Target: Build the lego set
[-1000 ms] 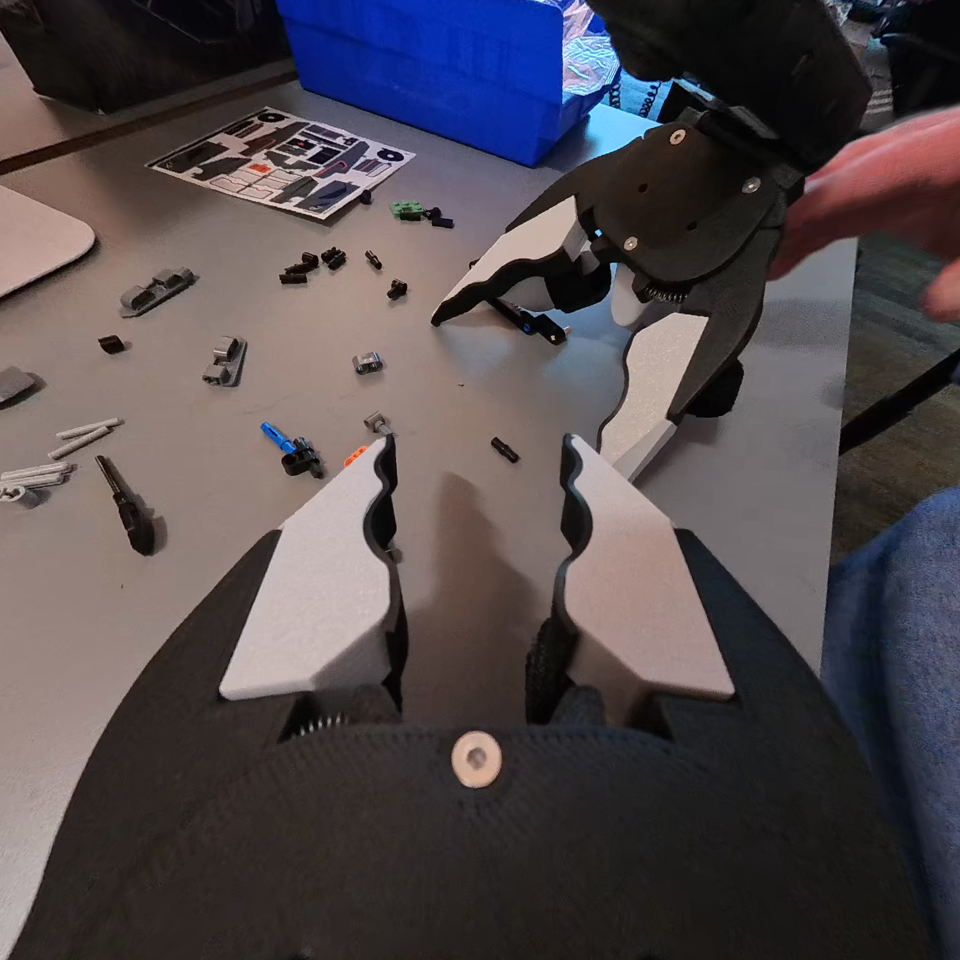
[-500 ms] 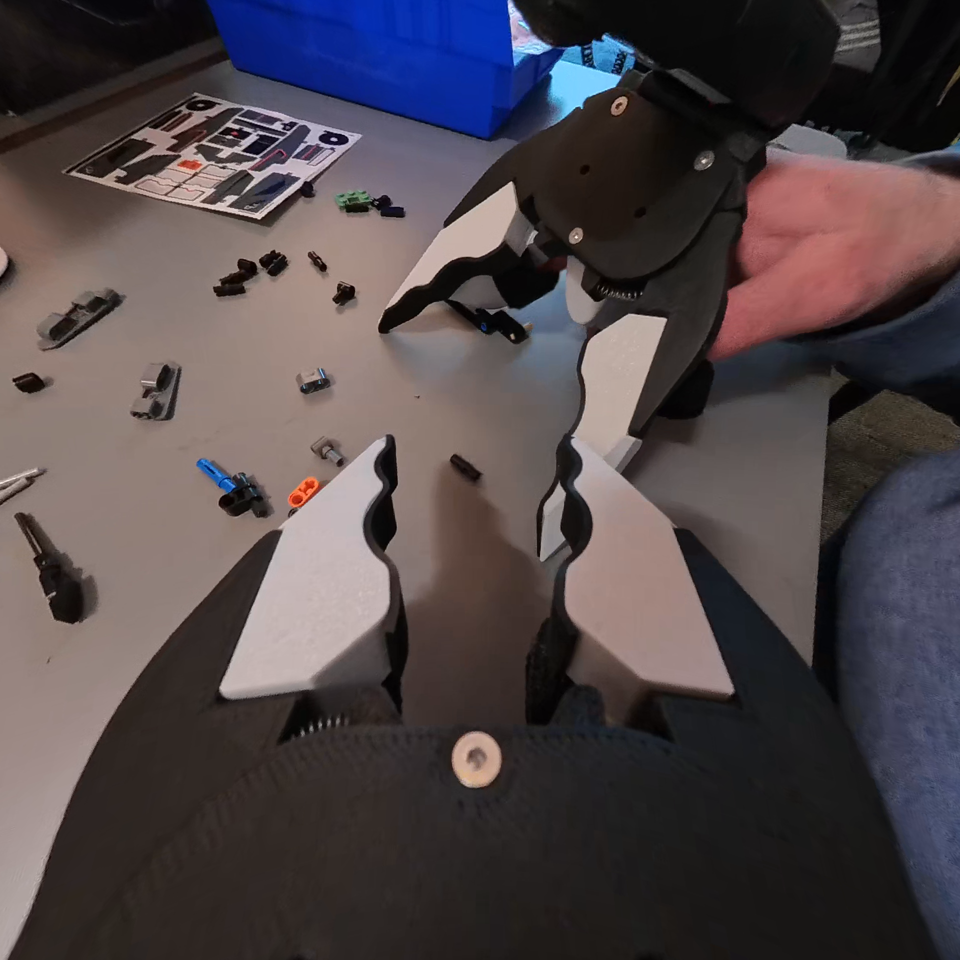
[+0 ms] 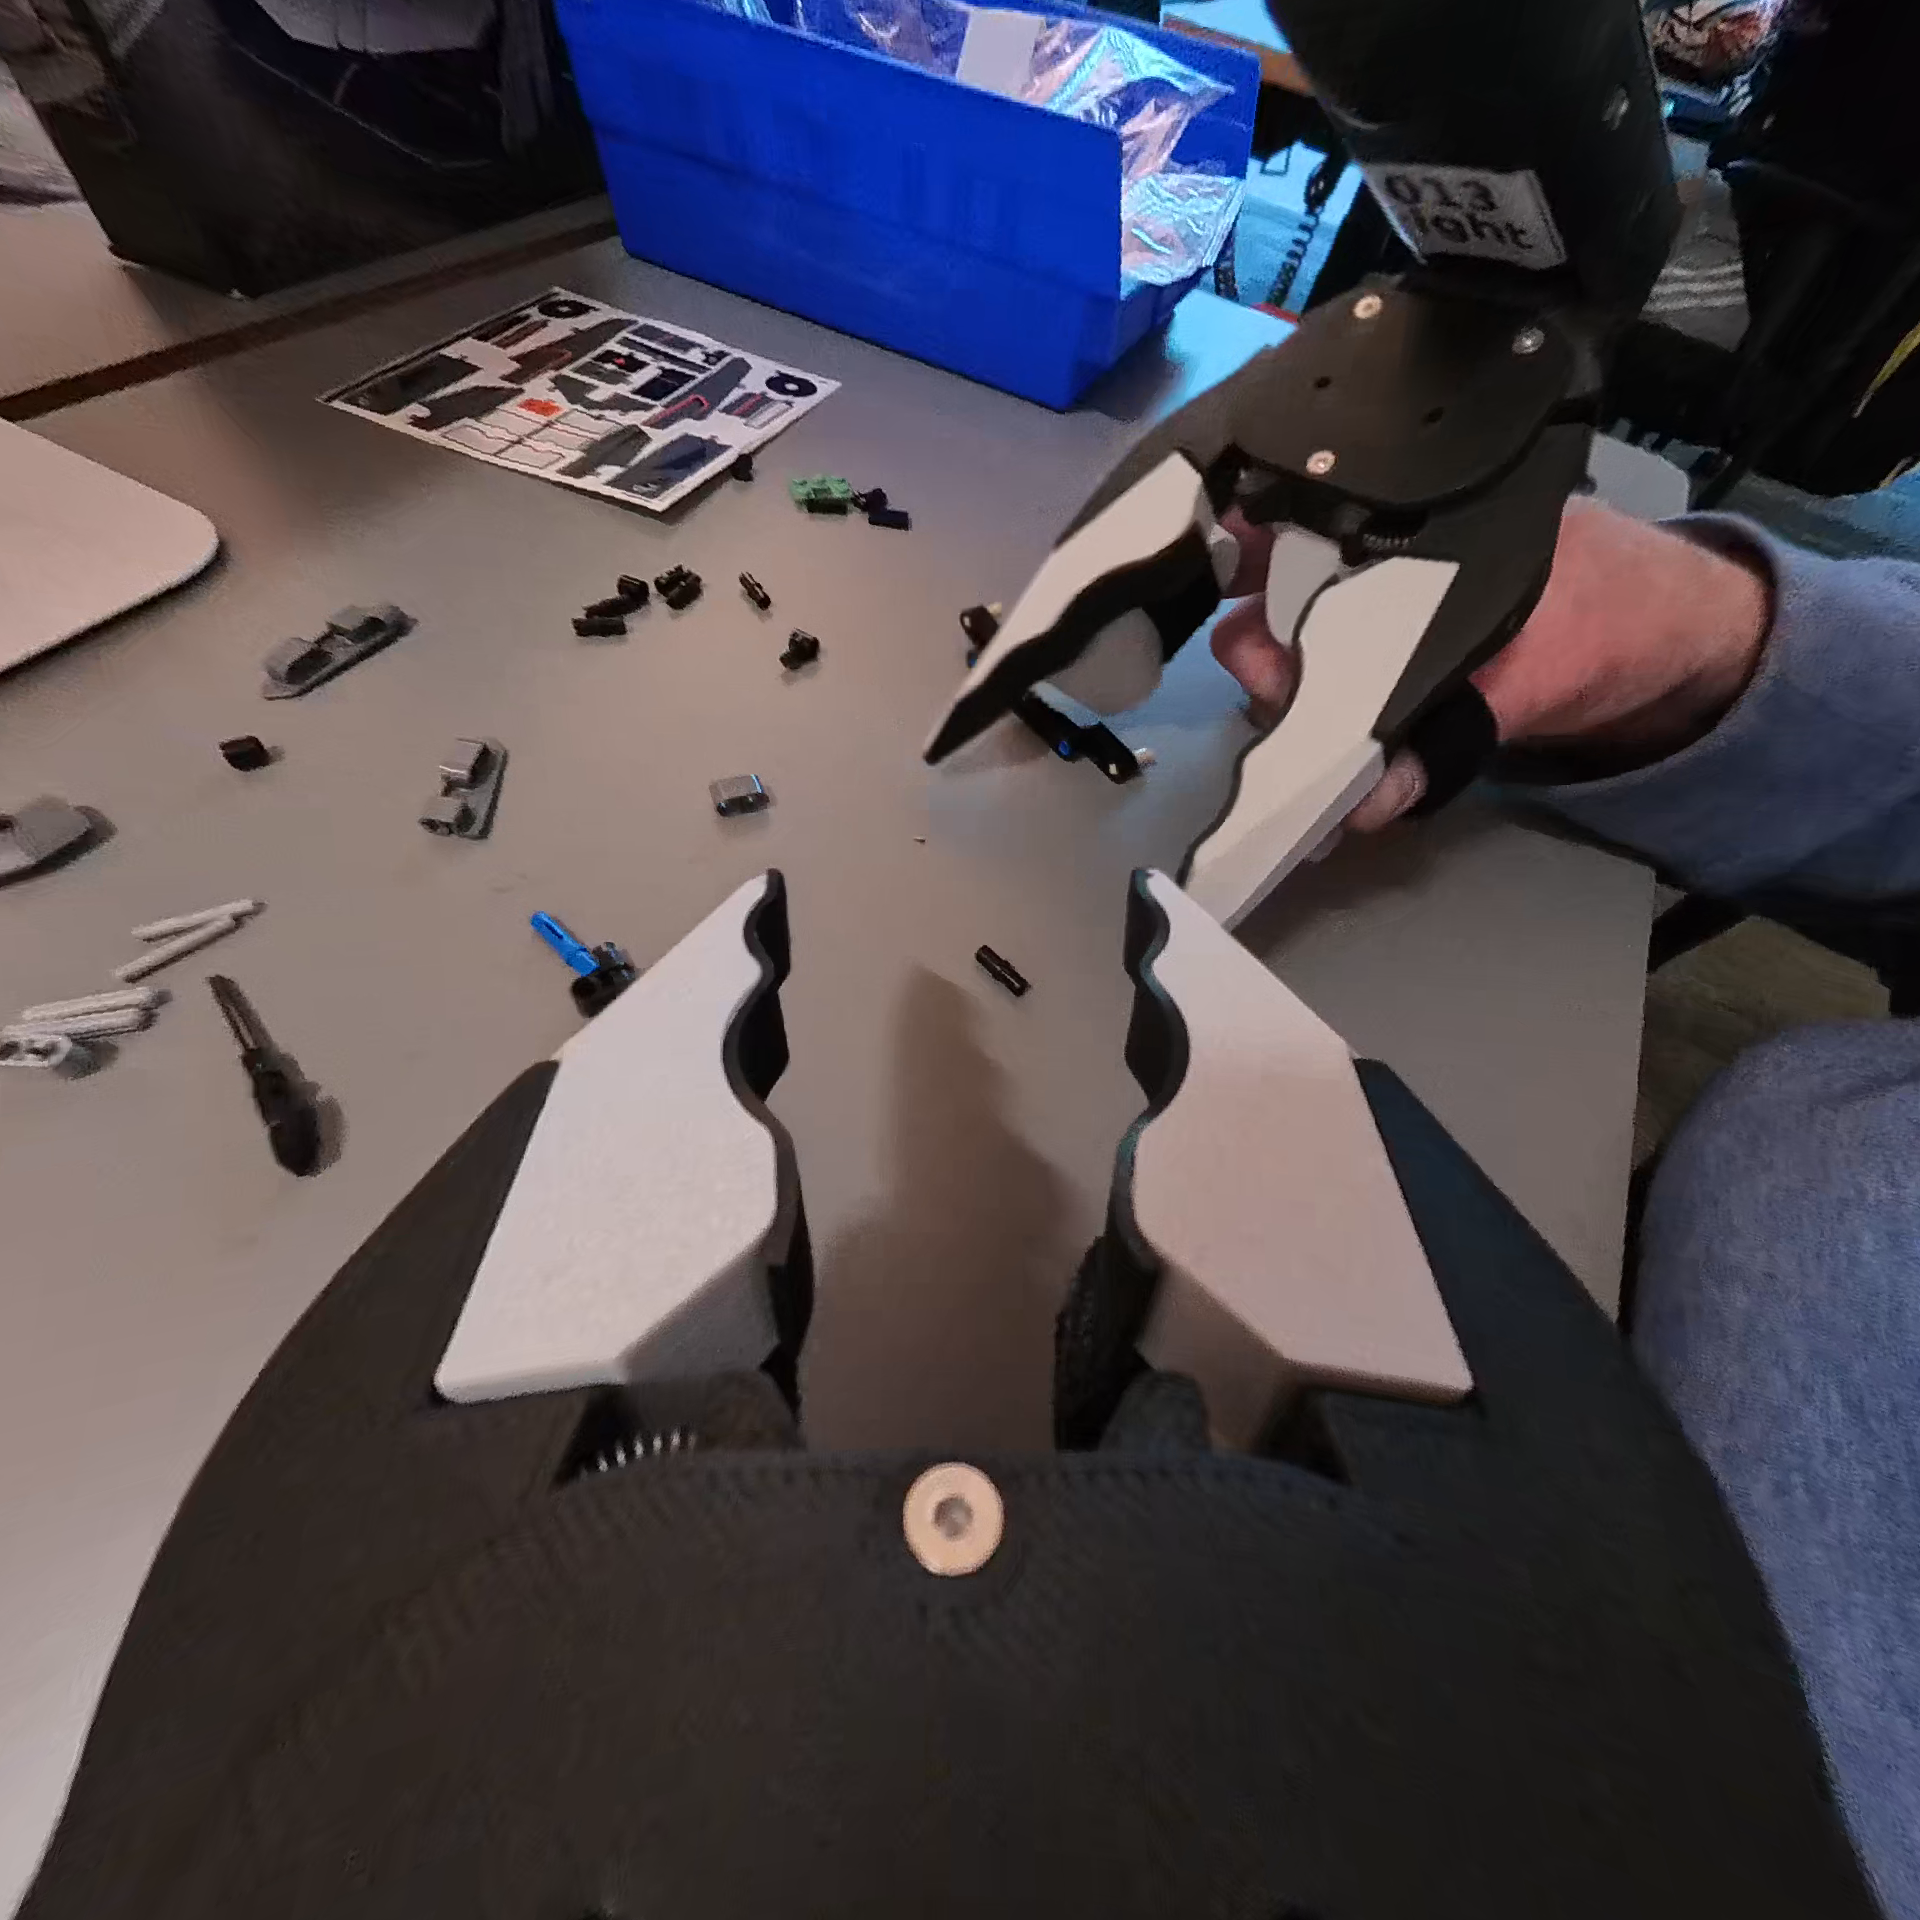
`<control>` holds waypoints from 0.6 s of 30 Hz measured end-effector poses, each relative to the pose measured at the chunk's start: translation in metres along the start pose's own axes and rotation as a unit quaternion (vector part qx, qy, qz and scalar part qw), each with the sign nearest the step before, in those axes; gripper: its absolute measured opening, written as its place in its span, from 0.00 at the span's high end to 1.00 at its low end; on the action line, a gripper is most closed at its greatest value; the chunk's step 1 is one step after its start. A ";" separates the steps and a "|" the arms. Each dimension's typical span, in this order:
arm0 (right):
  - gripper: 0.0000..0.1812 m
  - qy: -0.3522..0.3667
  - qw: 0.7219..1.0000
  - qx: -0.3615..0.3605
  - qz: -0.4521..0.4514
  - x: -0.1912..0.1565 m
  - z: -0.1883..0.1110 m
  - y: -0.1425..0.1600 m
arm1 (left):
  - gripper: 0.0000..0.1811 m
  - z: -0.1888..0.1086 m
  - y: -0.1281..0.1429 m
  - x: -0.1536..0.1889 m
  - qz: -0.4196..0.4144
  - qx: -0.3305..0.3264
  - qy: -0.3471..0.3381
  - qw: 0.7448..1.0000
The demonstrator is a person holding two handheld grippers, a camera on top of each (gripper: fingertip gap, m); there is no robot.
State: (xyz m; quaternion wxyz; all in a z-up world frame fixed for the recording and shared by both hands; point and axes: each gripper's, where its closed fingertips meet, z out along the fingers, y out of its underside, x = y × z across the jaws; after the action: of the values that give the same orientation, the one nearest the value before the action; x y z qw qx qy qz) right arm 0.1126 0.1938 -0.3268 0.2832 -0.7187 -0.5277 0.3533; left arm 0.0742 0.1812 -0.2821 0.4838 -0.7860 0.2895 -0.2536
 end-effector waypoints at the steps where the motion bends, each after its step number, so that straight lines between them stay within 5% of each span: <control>1: 0.53 -0.001 1.000 0.014 -0.001 0.000 -0.005 -0.002 | 0.65 -0.003 -0.003 -0.002 0.001 0.005 -0.002 1.000; 8: 1.00 -0.018 0.991 0.120 -0.055 -0.017 -0.042 -0.038 | 0.68 -0.023 -0.004 -0.016 -0.001 -0.008 -0.013 1.000; 13: 1.00 -0.020 0.989 0.122 -0.087 -0.025 -0.048 -0.043 | 0.71 -0.055 0.004 -0.028 0.024 -0.030 -0.054 0.998; 16: 0.83 -0.022 0.989 0.108 -0.093 -0.025 -0.043 -0.039 | 0.74 -0.068 0.012 -0.033 0.013 -0.021 -0.073 0.997; 18: 0.82 -0.016 0.990 0.090 -0.104 -0.023 -0.037 -0.034 | 0.75 -0.069 0.021 -0.031 0.012 -0.029 -0.076 0.997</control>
State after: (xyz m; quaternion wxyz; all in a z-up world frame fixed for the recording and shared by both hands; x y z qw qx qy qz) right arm 0.1188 0.1803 -0.2741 0.3736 -0.6257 -0.5700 0.3795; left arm 0.0008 0.1532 -0.2768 0.4843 -0.8135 0.2680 -0.1788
